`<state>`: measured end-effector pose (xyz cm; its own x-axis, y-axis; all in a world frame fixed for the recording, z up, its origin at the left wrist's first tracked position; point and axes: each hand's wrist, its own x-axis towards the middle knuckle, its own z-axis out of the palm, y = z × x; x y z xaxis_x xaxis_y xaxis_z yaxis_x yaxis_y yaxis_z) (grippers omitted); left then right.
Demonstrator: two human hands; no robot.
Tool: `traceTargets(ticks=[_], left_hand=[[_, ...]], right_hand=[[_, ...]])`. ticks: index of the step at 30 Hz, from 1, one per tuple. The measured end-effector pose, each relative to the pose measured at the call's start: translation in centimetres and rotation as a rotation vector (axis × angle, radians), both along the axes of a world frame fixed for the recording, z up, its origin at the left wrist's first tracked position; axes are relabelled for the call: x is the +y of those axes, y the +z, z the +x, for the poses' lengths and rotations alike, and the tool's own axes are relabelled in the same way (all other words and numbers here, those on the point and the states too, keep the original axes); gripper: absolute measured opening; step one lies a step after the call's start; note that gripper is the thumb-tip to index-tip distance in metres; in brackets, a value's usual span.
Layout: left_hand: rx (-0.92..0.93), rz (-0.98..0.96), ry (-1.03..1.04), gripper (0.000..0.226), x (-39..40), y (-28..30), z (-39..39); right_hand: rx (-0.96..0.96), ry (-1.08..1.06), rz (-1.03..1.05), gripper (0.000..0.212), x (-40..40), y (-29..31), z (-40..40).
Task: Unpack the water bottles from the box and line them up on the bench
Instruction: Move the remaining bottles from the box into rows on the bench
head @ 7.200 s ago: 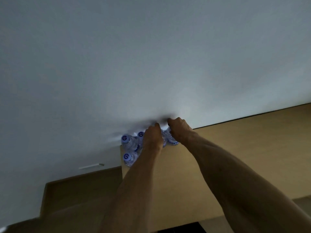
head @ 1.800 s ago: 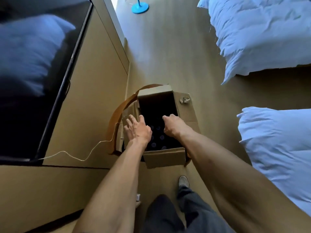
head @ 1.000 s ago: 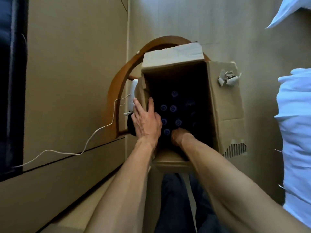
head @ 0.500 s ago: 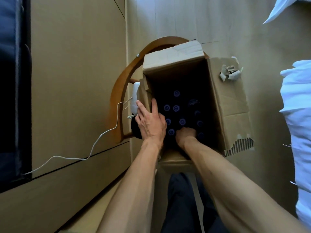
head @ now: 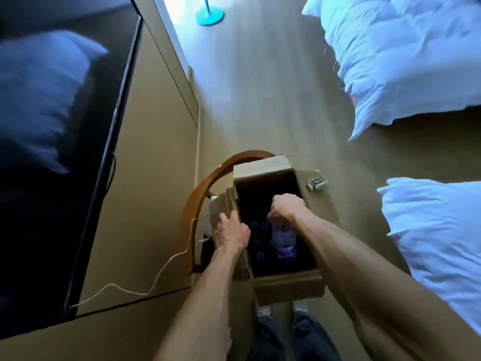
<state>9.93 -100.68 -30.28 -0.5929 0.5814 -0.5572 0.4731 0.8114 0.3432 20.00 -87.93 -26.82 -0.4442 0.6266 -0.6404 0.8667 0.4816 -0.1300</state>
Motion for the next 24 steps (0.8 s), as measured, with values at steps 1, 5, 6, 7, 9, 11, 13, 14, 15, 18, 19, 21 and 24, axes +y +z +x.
traceTargets(ticks=[1, 5, 6, 7, 9, 11, 13, 14, 15, 18, 19, 21, 24], left_hand=[[-0.047, -0.02, 0.021, 0.041, -0.2, 1.2, -0.6], [-0.146, -0.023, 0.081, 0.036, -0.8, 6.0, -2.1], [-0.214, 0.053, 0.173, 0.034, -0.9, 7.2, -2.4], [-0.318, 0.147, 0.303, 0.035, -1.0, 8.4, -2.6], [-0.583, 0.266, 0.561, 0.046, -2.0, 10.9, -3.1], [-0.756, 0.299, 0.664, 0.057, -3.8, 12.8, -3.6], [-0.869, 0.397, 0.712, 0.056, -5.9, 14.2, -4.1], [-0.949, 0.497, 0.752, 0.053, -6.9, 14.9, -4.3], [-1.047, 0.623, 0.802, 0.052, -7.8, 15.8, -4.3], [-1.145, 0.916, 0.907, 0.053, -10.9, 18.1, -3.8], [-1.127, 0.982, 0.945, 0.057, -12.1, 18.4, -3.3], [-1.098, 1.112, 1.024, 0.061, -15.1, 18.6, -1.7], [-1.002, 1.288, 1.142, 0.06, -19.6, 17.9, 1.5]], right_hand=[[0.013, 0.007, 0.014, 0.023, 0.7, 2.2, -0.5], [0.124, 0.057, 0.045, 0.024, 2.2, 10.5, -2.9], [0.188, 0.048, 0.019, 0.025, 2.2, 12.2, -3.6], [0.244, 0.034, -0.01, 0.028, 2.1, 13.8, -4.2], [0.323, 0.077, -0.032, 0.033, 1.8, 17.0, -5.5], [0.419, 0.159, -0.062, 0.029, 0.9, 20.2, -7.1], [0.537, 0.217, -0.096, 0.024, -0.4, 23.4, -8.8], [0.605, 0.244, -0.115, 0.021, -1.1, 24.7, -9.7], [0.667, 0.274, -0.139, 0.019, -1.9, 25.9, -10.5], [0.797, 0.437, -0.133, 0.018, -5.3, 28.4, -12.1], [0.827, 0.491, -0.114, 0.017, -6.6, 28.8, -12.2], [0.867, 0.558, -0.063, 0.023, -9.5, 29.1, -12.4], [0.878, 0.635, 0.002, 0.032, -14.2, 28.6, -11.9]])
